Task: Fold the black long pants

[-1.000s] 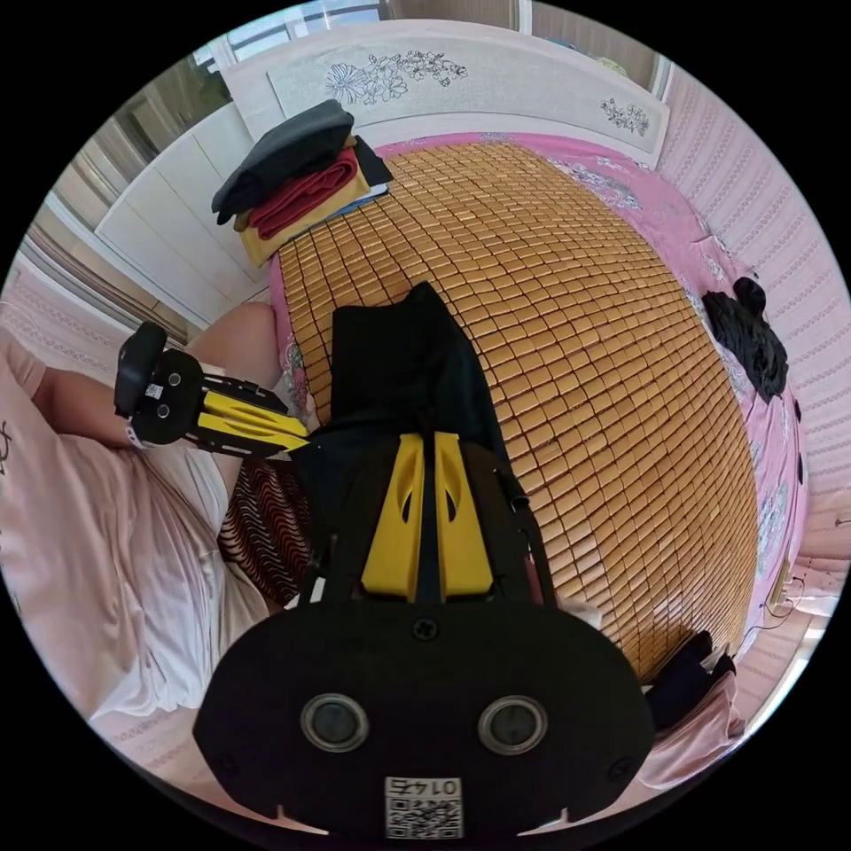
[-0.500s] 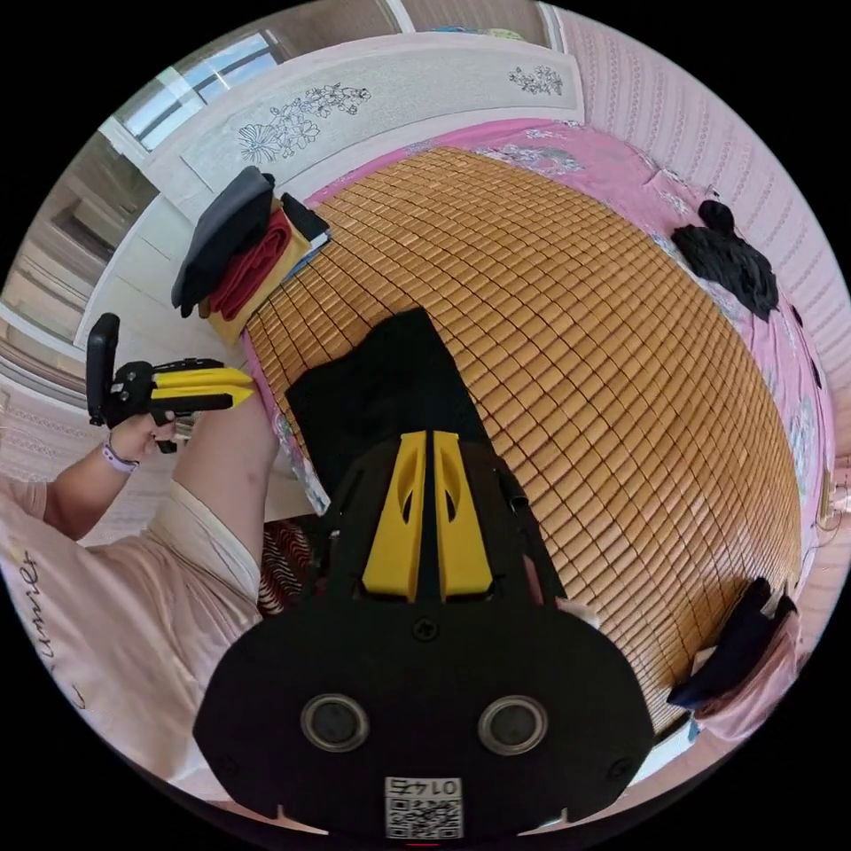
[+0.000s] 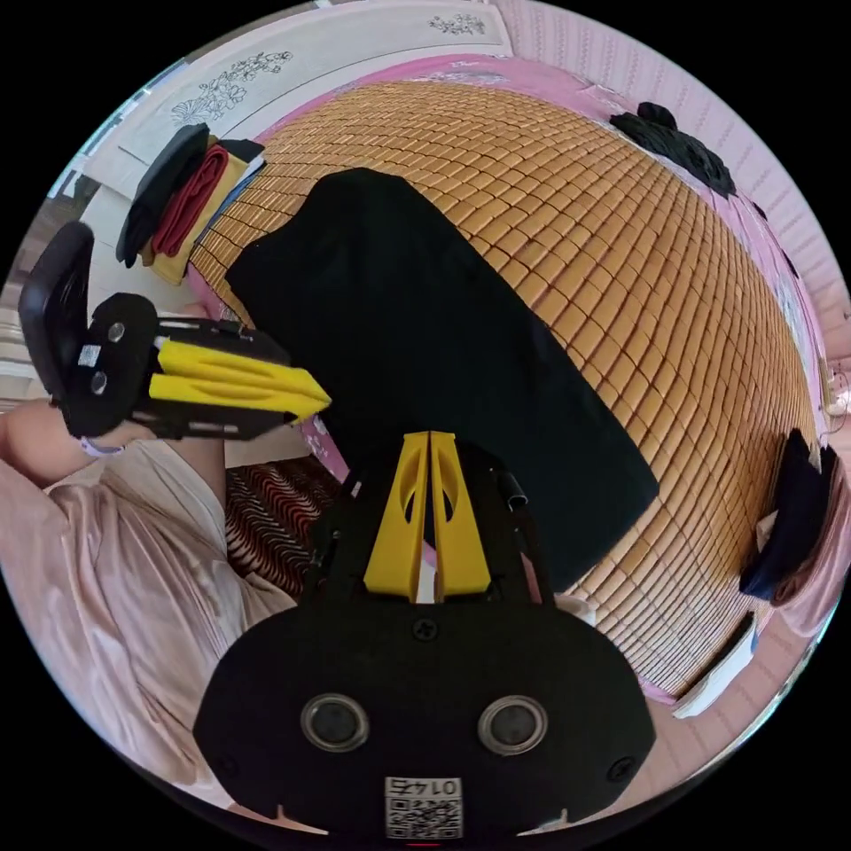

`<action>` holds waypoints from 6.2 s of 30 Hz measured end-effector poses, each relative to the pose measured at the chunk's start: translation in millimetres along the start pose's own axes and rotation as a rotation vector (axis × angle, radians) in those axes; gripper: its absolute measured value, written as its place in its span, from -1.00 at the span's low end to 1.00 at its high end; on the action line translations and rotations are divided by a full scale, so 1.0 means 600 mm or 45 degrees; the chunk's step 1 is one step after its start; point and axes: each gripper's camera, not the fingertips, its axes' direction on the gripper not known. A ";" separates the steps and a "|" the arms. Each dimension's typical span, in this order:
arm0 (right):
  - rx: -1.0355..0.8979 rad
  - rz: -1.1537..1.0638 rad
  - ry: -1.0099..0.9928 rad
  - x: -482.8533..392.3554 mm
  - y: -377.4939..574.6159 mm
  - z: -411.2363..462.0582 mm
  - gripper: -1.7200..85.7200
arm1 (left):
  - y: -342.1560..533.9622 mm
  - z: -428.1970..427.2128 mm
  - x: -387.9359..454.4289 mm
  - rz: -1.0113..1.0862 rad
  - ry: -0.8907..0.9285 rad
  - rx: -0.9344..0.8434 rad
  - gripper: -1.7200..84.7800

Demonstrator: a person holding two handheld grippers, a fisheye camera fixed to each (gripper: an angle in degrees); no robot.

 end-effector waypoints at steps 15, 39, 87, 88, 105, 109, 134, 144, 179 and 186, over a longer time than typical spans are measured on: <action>-0.394 -0.221 0.268 -0.033 -0.215 0.097 -0.97 | -0.009 0.155 0.089 0.350 -0.162 -0.214 -0.98; -0.397 -0.195 0.165 -0.030 -0.253 0.122 -0.98 | 0.086 0.228 0.334 1.557 -1.512 -0.237 -0.98; -0.373 -0.198 0.132 0.069 -0.088 0.071 -0.98 | 0.105 0.566 0.357 1.602 -1.194 -0.318 -0.98; -0.369 -0.192 0.128 0.073 -0.083 0.070 -0.98 | 0.101 0.566 0.359 1.584 -1.177 -0.325 -0.98; 0.277 0.372 -0.276 0.275 0.323 -0.072 -0.93 | 0.052 0.455 0.400 1.243 -1.230 -0.190 -0.97; 0.266 0.598 -0.218 0.328 0.467 -0.074 -0.78 | 0.046 0.414 0.444 1.251 -1.229 -0.045 -0.92; 0.378 0.924 -0.660 0.489 0.846 -0.031 -0.92 | 0.023 0.304 0.561 1.298 -1.088 0.084 -0.72; 0.593 0.807 -0.824 0.504 0.921 -0.091 -0.95 | -0.005 0.244 0.548 1.143 -0.804 0.128 -0.63; 1.077 1.004 -1.062 0.519 0.958 -0.115 -0.91 | -0.026 -0.063 0.334 0.500 -0.009 0.427 -0.97; 1.008 0.603 -0.969 0.436 0.762 -0.206 -0.86 | -0.004 -0.184 0.222 0.226 0.036 0.593 -0.94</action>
